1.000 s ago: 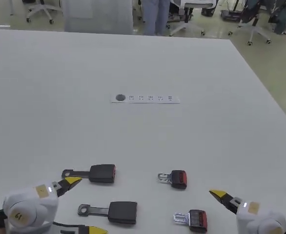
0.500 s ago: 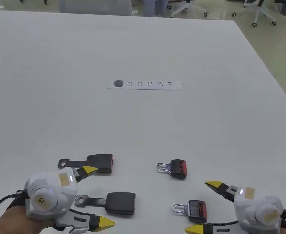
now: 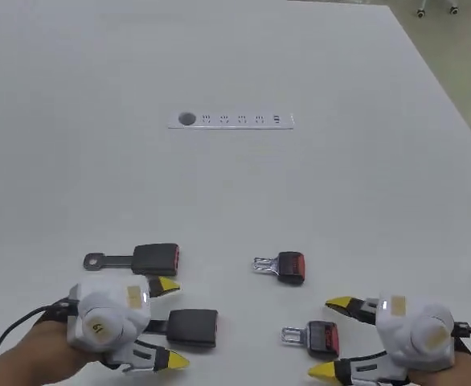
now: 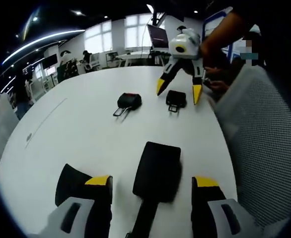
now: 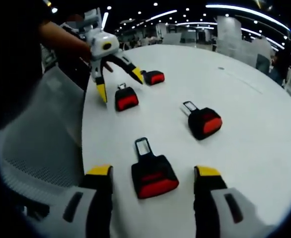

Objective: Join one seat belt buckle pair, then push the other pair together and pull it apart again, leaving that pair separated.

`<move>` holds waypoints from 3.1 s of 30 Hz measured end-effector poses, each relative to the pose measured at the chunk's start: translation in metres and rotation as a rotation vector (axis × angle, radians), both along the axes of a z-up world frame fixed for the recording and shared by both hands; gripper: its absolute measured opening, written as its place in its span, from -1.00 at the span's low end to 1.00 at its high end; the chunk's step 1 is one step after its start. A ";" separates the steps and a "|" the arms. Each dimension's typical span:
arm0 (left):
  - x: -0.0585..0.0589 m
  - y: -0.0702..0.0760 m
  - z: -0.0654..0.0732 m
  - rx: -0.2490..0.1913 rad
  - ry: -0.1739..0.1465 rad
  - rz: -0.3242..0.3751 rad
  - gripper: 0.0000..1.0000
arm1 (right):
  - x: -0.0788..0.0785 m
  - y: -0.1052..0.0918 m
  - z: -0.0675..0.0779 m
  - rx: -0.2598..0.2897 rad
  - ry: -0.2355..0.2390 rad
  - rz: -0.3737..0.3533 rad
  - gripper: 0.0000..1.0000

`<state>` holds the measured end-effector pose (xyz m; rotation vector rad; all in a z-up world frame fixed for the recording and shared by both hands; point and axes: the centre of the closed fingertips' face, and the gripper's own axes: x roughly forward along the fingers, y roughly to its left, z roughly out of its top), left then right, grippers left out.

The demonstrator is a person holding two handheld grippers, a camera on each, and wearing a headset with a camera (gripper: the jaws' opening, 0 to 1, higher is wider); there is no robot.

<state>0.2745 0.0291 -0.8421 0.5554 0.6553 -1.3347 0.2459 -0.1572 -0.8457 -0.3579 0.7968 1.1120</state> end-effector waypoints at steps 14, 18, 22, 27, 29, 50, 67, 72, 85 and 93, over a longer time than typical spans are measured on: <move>-0.004 -0.005 -0.006 0.025 0.010 -0.085 -0.23 | -0.005 -0.005 -0.005 -0.041 0.015 0.127 -0.22; -0.006 -0.004 -0.003 0.018 0.010 -0.106 -0.27 | -0.005 -0.007 -0.005 -0.044 0.005 0.166 -0.28; -0.006 -0.003 -0.002 0.010 0.011 -0.107 -0.28 | -0.005 -0.008 -0.005 -0.029 -0.004 0.196 -0.29; -0.004 -0.001 -0.002 -0.029 0.026 -0.109 -0.28 | -0.005 -0.010 -0.005 0.001 -0.002 0.218 -0.30; -0.004 -0.001 -0.002 -0.023 0.026 -0.128 -0.29 | -0.005 -0.009 -0.004 -0.002 -0.005 0.228 -0.30; -0.003 0.000 -0.007 -0.034 0.036 -0.121 -0.29 | 0.007 0.018 -0.005 0.078 -0.014 0.194 -0.31; -0.002 -0.001 -0.010 -0.030 0.036 -0.114 -0.29 | 0.016 0.073 -0.003 0.139 -0.025 0.217 -0.31; -0.002 -0.002 -0.009 -0.031 0.038 -0.112 -0.29 | 0.017 0.084 -0.002 0.152 -0.021 0.218 -0.31; -0.002 -0.003 -0.010 -0.028 0.038 -0.109 -0.30 | 0.017 0.110 -0.003 0.162 -0.014 0.238 -0.31; -0.001 -0.002 -0.011 -0.012 0.030 -0.130 -0.30 | 0.018 0.114 -0.002 0.127 -0.004 0.263 -0.31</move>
